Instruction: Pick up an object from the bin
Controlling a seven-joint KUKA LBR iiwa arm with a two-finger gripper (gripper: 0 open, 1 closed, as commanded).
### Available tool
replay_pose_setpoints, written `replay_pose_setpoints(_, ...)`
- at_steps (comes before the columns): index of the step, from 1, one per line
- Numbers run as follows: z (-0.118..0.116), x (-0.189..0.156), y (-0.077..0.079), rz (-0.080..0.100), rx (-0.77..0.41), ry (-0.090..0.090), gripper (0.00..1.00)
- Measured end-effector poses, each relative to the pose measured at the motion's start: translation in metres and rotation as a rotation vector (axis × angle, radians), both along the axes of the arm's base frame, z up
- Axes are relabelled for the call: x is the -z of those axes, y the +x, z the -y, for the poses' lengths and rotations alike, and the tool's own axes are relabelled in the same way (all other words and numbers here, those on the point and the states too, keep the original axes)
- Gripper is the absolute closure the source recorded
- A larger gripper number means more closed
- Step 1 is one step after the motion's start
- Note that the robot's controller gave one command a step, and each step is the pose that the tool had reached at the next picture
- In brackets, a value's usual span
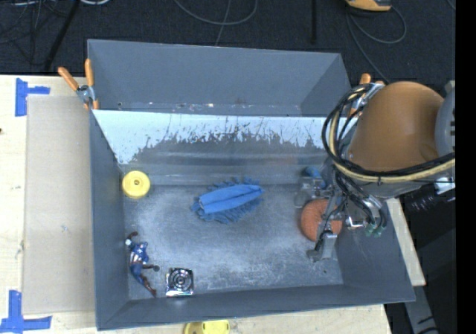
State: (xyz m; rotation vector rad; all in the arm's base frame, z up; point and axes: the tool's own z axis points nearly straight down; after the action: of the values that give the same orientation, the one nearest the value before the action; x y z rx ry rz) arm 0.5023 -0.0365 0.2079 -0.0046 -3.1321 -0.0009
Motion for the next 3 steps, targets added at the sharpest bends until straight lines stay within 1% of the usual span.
replay_pose_setpoints(1,0.0,-0.004,0.002,0.008,-0.001,-0.001,0.0)
replay_pose_setpoints(2,0.001,0.051,0.02,0.016,-0.058,-0.001,0.0)
replay_pose_setpoints(3,0.017,0.113,0.035,0.004,-0.097,0.003,0.0)
